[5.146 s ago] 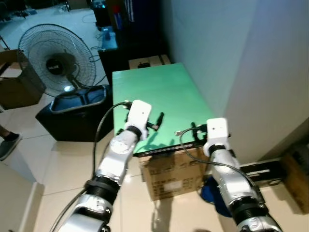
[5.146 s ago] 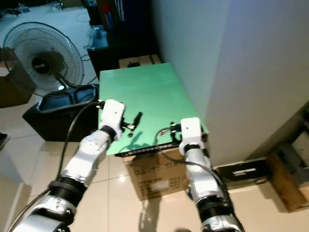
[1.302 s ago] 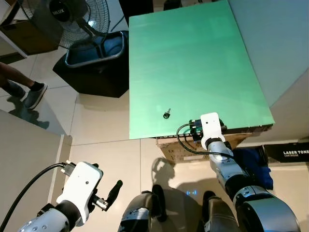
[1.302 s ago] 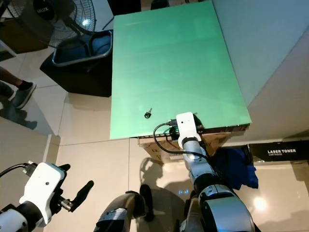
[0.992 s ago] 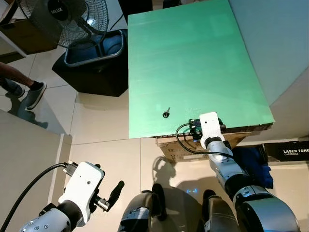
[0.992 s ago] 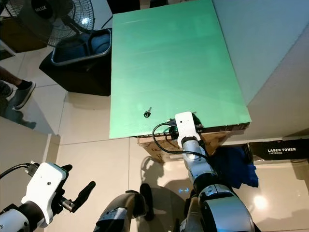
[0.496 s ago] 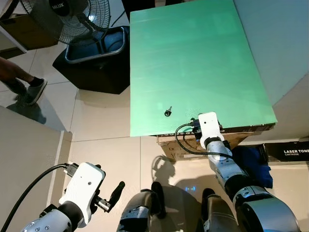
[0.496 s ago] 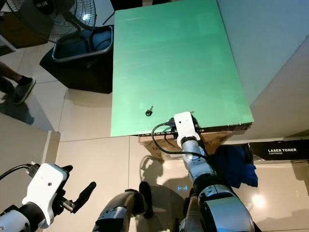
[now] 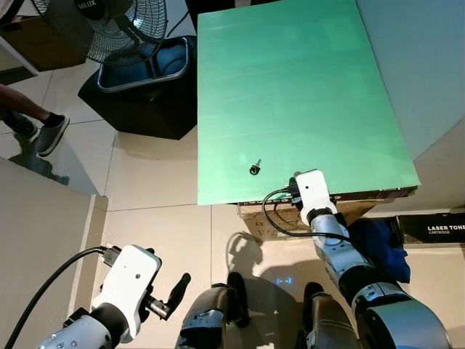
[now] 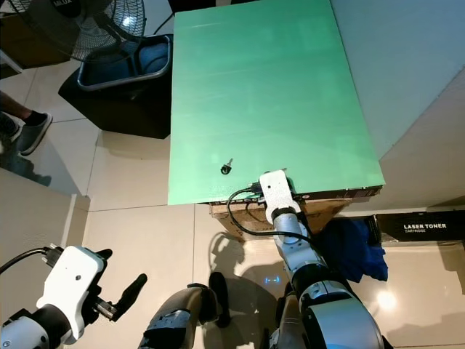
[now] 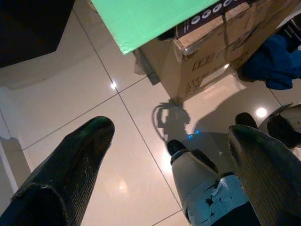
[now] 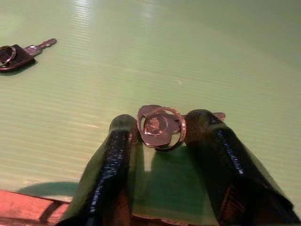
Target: Hang keys on a hook
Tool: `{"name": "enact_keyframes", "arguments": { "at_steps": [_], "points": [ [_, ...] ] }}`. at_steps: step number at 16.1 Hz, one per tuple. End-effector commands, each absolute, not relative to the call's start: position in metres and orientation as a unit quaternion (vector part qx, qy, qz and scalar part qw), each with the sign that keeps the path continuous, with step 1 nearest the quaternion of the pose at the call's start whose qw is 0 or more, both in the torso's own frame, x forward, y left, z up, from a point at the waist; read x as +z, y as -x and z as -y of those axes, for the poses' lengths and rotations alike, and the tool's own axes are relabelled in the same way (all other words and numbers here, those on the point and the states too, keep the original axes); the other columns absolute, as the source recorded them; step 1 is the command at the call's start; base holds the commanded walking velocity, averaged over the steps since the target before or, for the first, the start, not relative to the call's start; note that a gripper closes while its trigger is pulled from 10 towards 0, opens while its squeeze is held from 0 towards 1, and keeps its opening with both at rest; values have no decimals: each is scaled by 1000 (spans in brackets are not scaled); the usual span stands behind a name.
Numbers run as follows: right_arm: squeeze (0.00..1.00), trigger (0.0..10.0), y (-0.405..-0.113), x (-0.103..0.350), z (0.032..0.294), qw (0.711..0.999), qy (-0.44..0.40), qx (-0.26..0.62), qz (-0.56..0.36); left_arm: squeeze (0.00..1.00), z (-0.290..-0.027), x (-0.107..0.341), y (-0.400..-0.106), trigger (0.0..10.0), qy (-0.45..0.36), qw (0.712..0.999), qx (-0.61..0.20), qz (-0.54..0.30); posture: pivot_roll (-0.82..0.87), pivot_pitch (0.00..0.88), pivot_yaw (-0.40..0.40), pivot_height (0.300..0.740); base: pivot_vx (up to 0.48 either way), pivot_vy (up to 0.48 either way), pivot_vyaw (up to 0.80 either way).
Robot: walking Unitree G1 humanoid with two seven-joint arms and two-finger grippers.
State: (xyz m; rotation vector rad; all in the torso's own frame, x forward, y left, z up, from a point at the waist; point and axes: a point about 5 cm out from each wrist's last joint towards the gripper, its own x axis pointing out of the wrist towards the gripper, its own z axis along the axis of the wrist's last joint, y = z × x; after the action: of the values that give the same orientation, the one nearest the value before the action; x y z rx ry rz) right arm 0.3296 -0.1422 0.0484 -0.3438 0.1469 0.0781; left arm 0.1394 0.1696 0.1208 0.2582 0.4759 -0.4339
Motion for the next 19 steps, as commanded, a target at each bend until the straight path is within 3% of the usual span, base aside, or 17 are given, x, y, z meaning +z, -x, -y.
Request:
{"name": "enact_keyframes", "arguments": {
  "at_steps": [1, 13, 14, 15, 19],
  "points": [
    [0, 0, -307, 16, 163, 971, 183, 5, -155, 0, -171, 120, -135, 10000, -127, 939, -210, -243, 110, 375, 226, 740, 0, 0, 0],
    [0, 0, -315, 33, 164, 975, 200, -20, -94, 0, -170, 118, -138, 10000, -127, 938, -218, -236, 99, 369, 232, 740, 0, 0, 0],
    [59, 0, -316, 33, 165, 975, 200, -22, -95, 0, -170, 119, -139, 10000, -128, 939, -217, -236, 100, 371, 233, 740, 0, 0, 0],
    [247, 0, -316, 33, 165, 975, 199, -23, -95, 0, -171, 119, -139, 10000, -129, 938, -217, -236, 100, 369, 235, 740, 0, 0, 0],
    [200, 0, -318, 35, 167, 976, 195, -30, -94, 0, -171, 116, -141, 10000, -131, 938, -217, -236, 95, 361, 232, 740, 0, 0, 0]
  ]
}}
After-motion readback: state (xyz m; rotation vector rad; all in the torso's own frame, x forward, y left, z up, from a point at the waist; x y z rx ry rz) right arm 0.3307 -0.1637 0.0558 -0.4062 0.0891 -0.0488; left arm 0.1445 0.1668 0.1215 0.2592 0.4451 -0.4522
